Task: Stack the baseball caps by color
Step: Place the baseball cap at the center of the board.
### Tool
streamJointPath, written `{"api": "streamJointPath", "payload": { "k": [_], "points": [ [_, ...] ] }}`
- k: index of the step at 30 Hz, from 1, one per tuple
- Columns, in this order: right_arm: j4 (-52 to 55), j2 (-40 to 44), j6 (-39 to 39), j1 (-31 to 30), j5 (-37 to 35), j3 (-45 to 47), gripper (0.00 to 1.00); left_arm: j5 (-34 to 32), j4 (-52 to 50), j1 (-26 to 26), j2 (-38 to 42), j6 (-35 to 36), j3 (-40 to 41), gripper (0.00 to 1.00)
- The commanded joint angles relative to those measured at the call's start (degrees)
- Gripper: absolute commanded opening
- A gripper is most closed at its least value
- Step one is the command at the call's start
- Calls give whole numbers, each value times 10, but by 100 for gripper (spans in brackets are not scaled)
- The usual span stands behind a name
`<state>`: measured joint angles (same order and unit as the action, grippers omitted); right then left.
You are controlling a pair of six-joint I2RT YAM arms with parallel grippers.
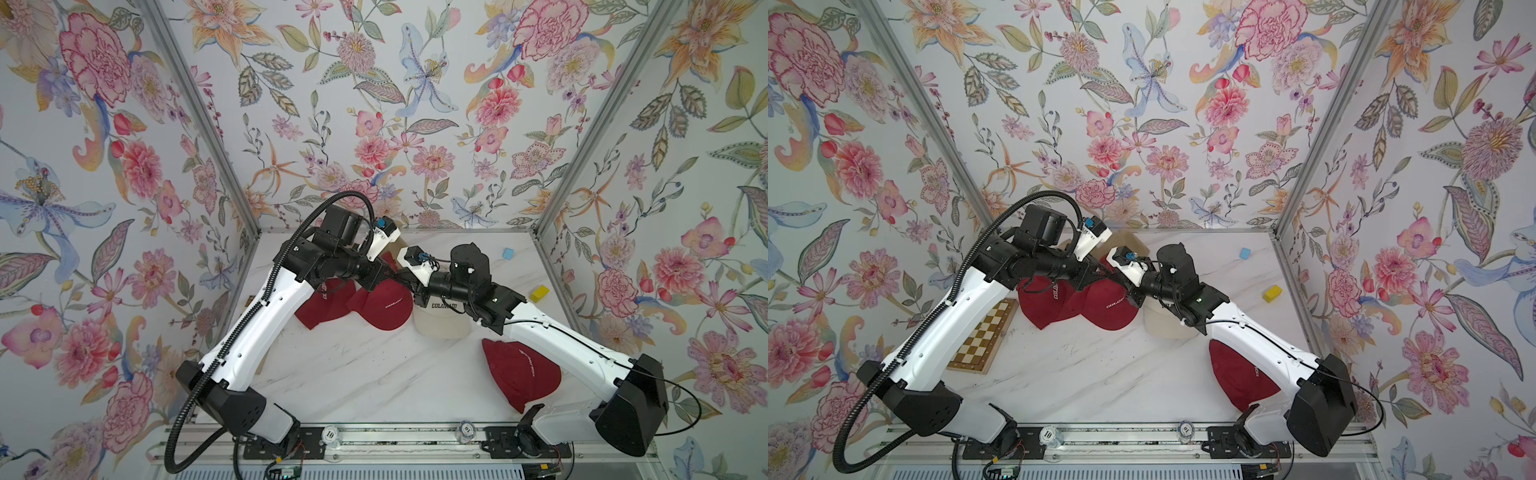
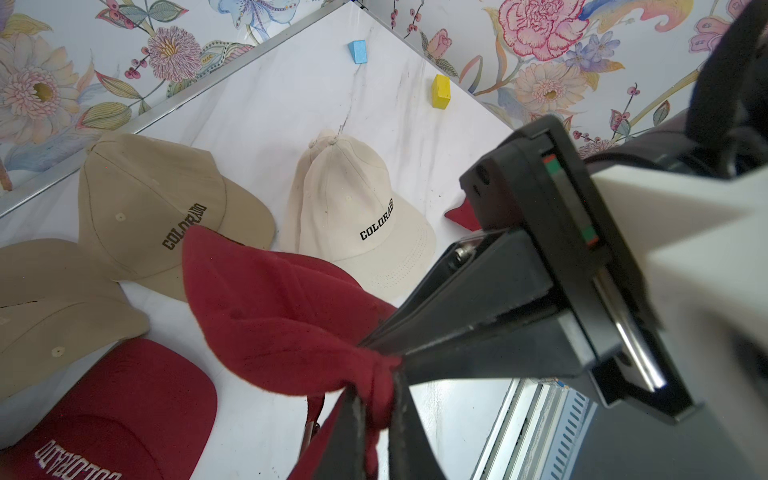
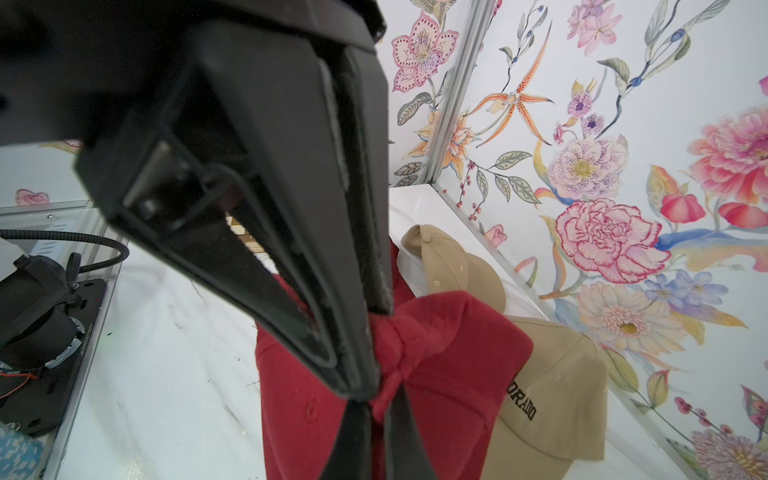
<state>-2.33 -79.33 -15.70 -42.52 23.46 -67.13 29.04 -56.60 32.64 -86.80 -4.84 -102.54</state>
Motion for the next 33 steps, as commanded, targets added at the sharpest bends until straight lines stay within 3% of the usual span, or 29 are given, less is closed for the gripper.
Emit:
{"api": "streamJointPath", "payload": {
  "k": [1, 2, 3, 4, 6, 7, 13, 18, 25, 33],
  "points": [
    [15, 15, 32, -14, -19, -19, 0, -42, 9, 6, 2, 12, -27, 6],
    [29, 15, 43, -16, -35, -25, 0, -67, 11, 1, 7, 10, -34, 13],
    [48, 14, 57, -18, -56, -32, 0, -96, 19, -9, 17, 6, -38, 27],
    [66, 13, 70, -21, -73, -39, 0, -117, 32, -23, 32, 2, -39, 53],
    [87, 9, 106, -29, -123, -48, 0, -154, 80, -53, 76, -12, -16, 93],
    [100, 4, 131, -32, -146, -57, 0, -179, 113, -67, 108, -21, 6, 99],
    [153, -48, 308, -47, -275, -117, 0, -309, 273, -94, 278, -62, 177, 100],
    [203, -147, 404, -61, -360, -200, 0, -314, 316, -94, 362, -80, 302, 100],
    [227, -263, 466, -67, -340, -262, 0, -286, 328, -93, 396, -95, 381, 100],
    [204, -298, 479, -56, -321, -225, 0, -249, 364, -94, 375, -94, 409, 100]
  ]
}}
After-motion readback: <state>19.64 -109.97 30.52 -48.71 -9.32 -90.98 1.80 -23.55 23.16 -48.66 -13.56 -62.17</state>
